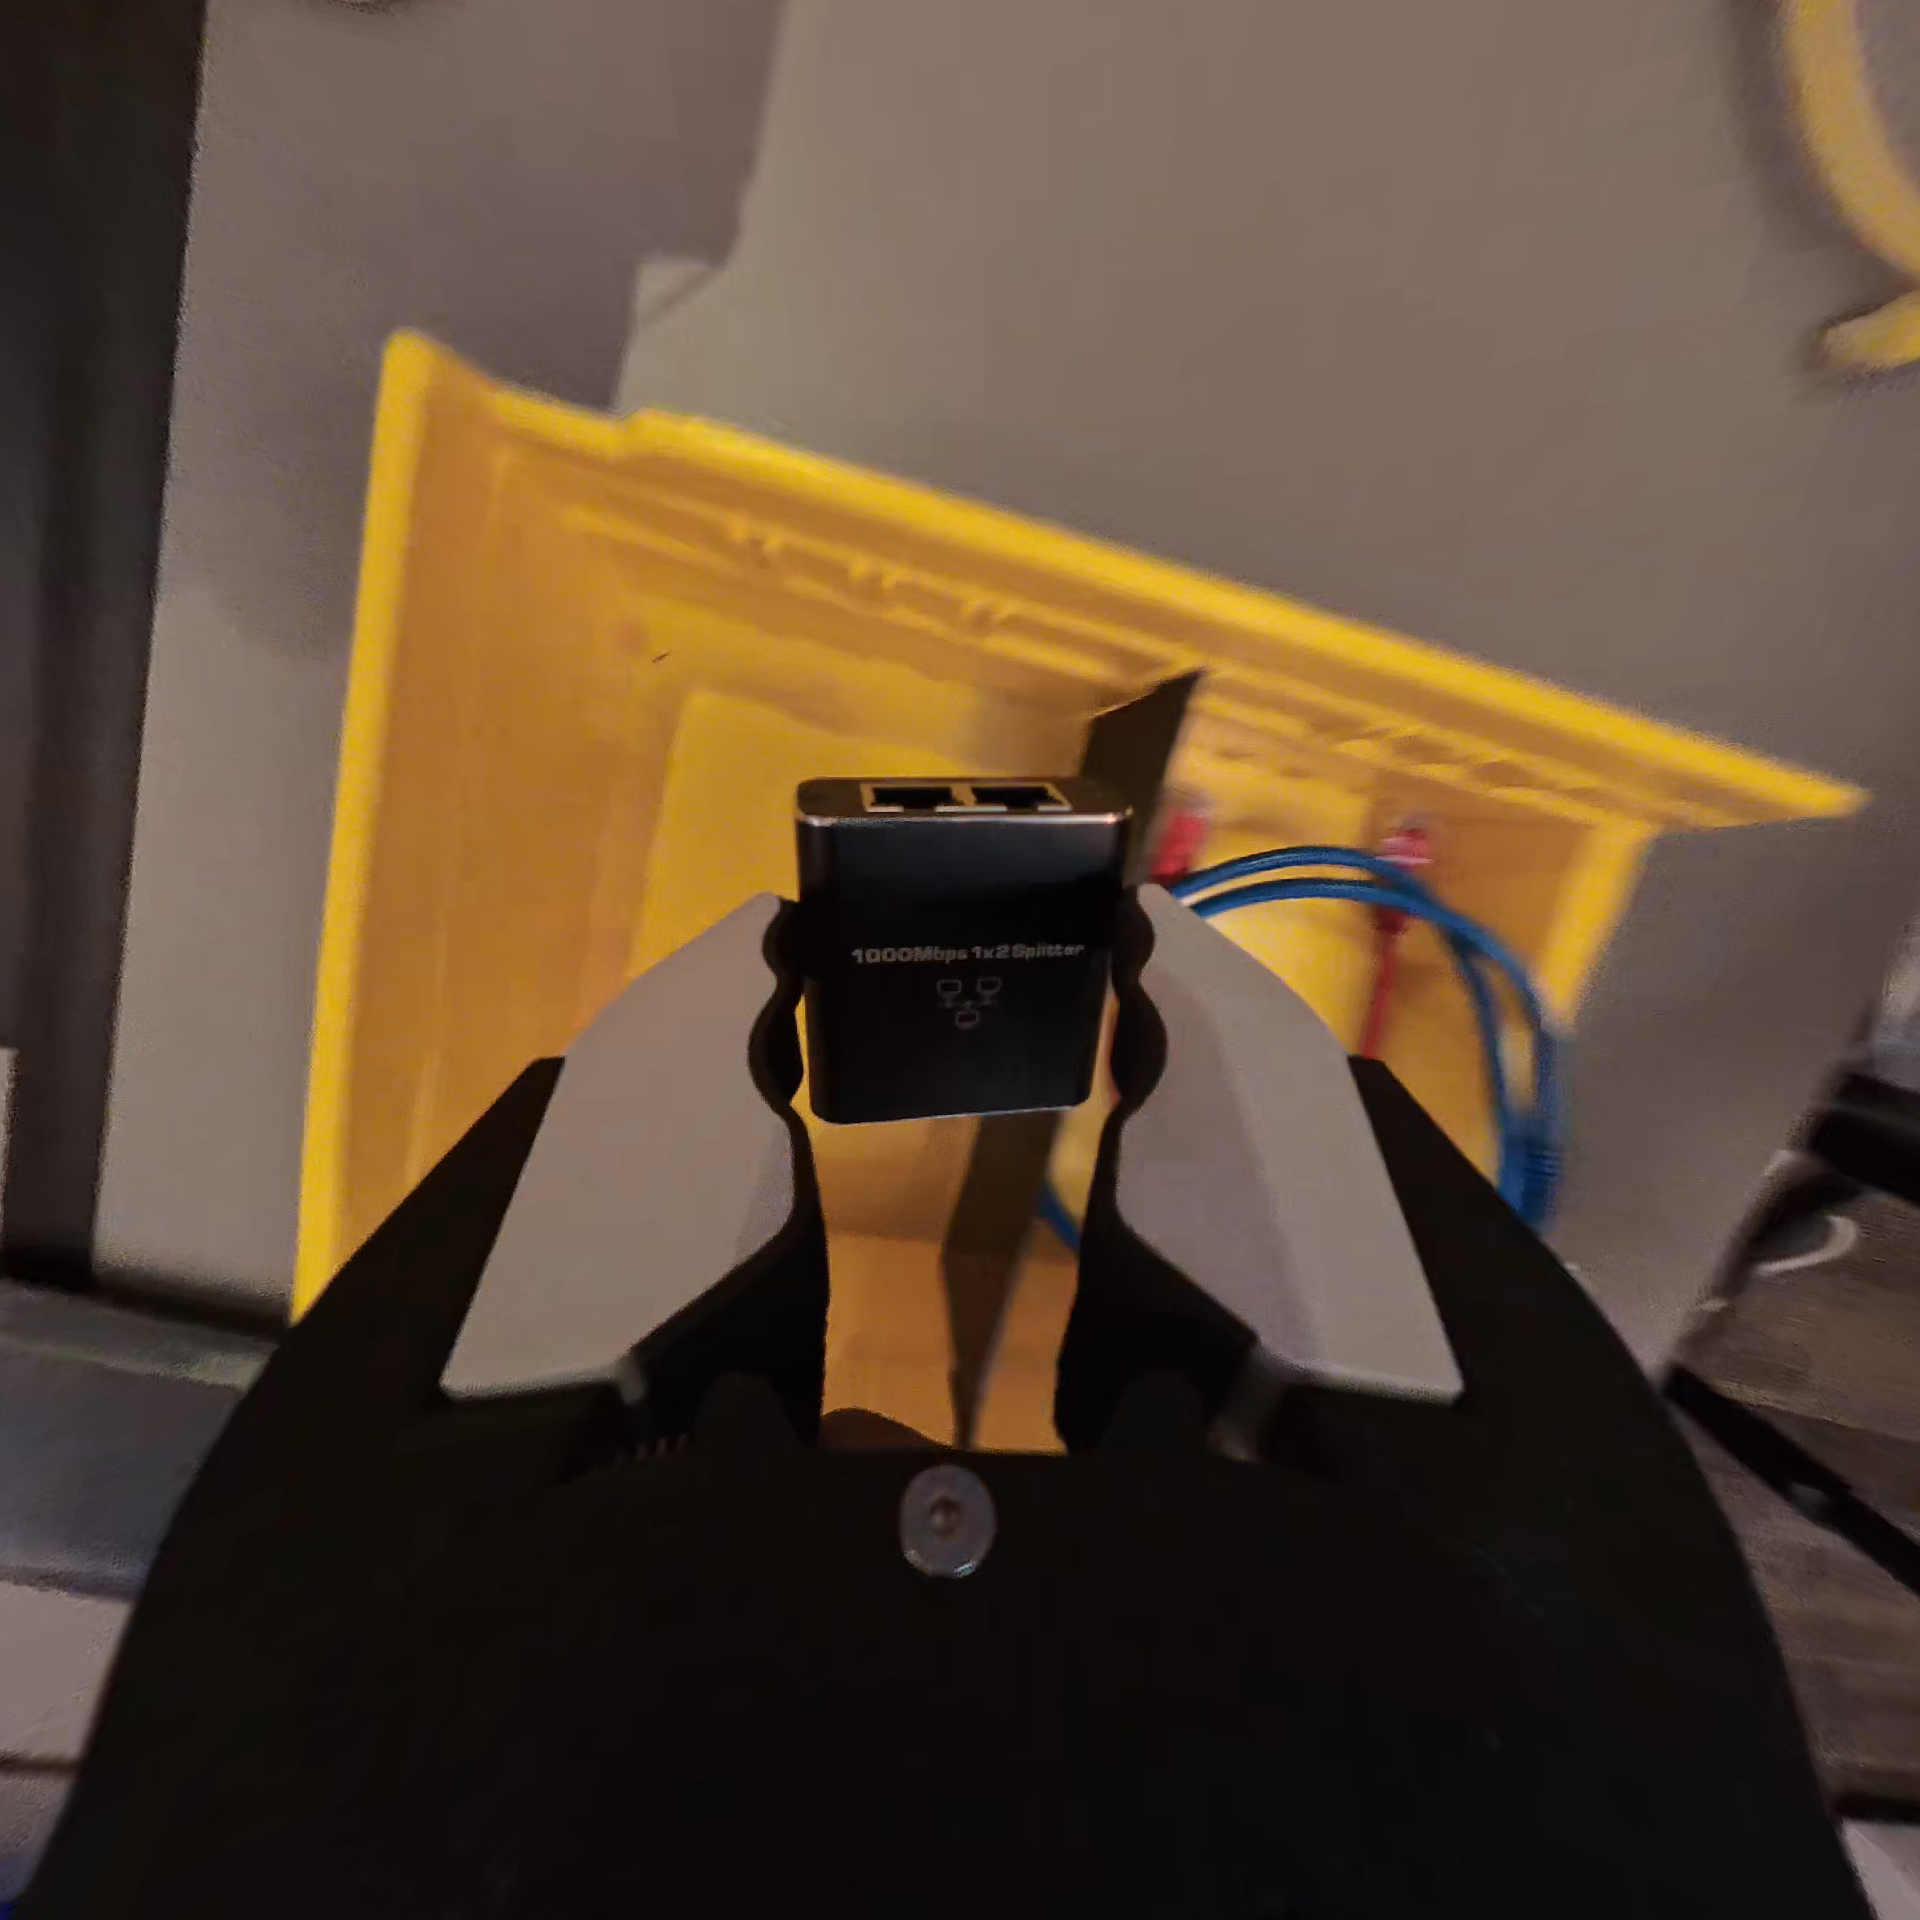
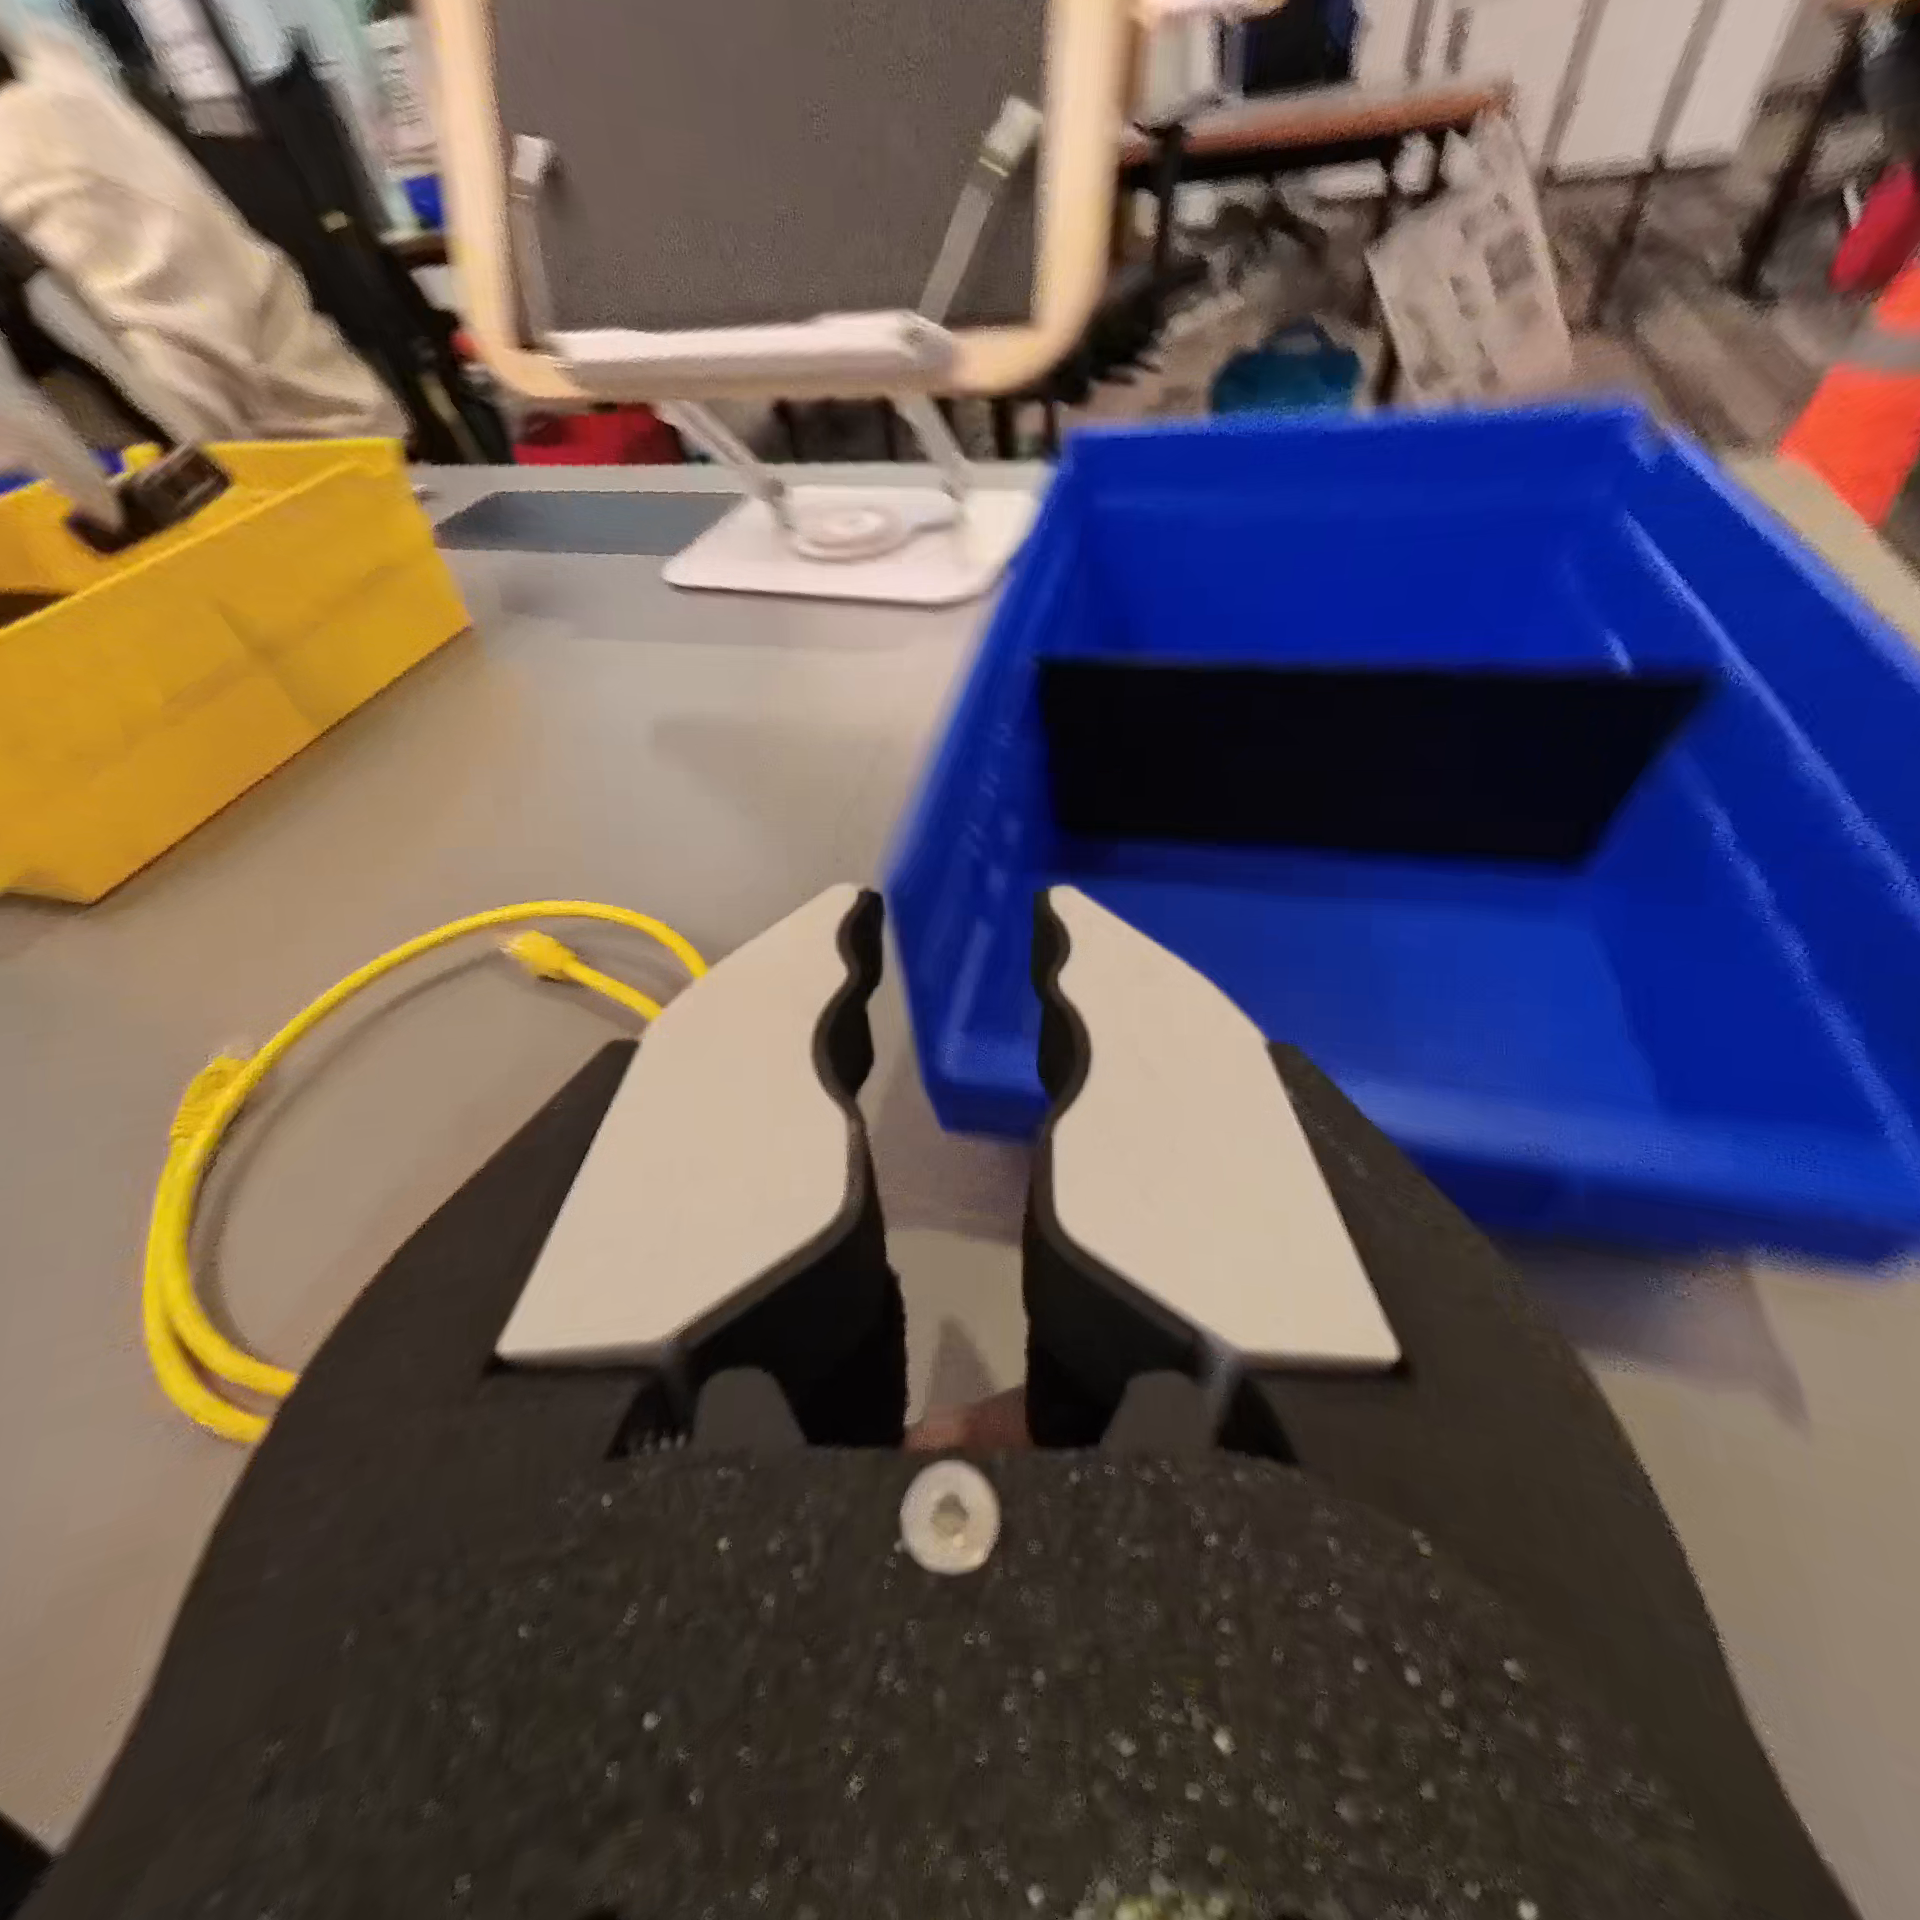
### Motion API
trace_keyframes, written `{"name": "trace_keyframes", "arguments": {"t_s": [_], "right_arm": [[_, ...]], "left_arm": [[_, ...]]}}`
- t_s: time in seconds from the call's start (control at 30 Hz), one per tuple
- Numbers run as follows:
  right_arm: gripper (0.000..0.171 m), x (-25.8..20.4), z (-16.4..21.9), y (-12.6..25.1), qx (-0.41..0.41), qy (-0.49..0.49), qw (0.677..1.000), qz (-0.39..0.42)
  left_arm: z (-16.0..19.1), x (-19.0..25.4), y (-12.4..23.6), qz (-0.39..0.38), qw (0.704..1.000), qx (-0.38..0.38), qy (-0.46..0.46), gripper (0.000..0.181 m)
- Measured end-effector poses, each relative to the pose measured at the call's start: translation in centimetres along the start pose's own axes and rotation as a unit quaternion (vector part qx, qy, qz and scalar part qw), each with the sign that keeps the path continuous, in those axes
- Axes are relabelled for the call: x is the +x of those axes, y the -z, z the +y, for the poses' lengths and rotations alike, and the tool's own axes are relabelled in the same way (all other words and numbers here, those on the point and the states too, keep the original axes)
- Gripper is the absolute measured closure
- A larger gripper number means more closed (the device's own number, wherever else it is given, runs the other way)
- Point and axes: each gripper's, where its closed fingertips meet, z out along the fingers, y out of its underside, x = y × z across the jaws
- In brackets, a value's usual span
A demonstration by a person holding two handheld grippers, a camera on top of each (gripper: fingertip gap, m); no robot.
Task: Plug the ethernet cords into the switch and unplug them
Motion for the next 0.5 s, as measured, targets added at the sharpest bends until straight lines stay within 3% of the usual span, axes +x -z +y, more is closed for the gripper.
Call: {"name": "trace_keyframes", "arguments": {"t_s": [0.13, 0.27, 0.4, 0.5], "right_arm": [[0.143, -7.6, -2.9, -3.0, 0.002, 0.162, 0.981, -0.109], [0.131, -15.7, -2.8, -5.5, -0.008, 0.278, 0.934, -0.222], [0.121, -21.1, -2.4, -5.7, 0.013, 0.4, 0.886, -0.235], [0.121, -23.2, -2.6, -4.7, 0.036, 0.449, 0.865, -0.222]], "left_arm": [[-3.5, 6.2, 2.3, 0.069, 0.997, 0.008, -0.023, 0.124], [-7.7, 14.7, 1.5, 0.163, 0.984, -0.013, -0.073, 0.124], [-11.4, 22.6, -1.4, 0.239, 0.961, -0.06, -0.125, 0.124], [-13.6, 26.0, -3.9, 0.255, 0.952, -0.098, -0.137, 0.124]]}}
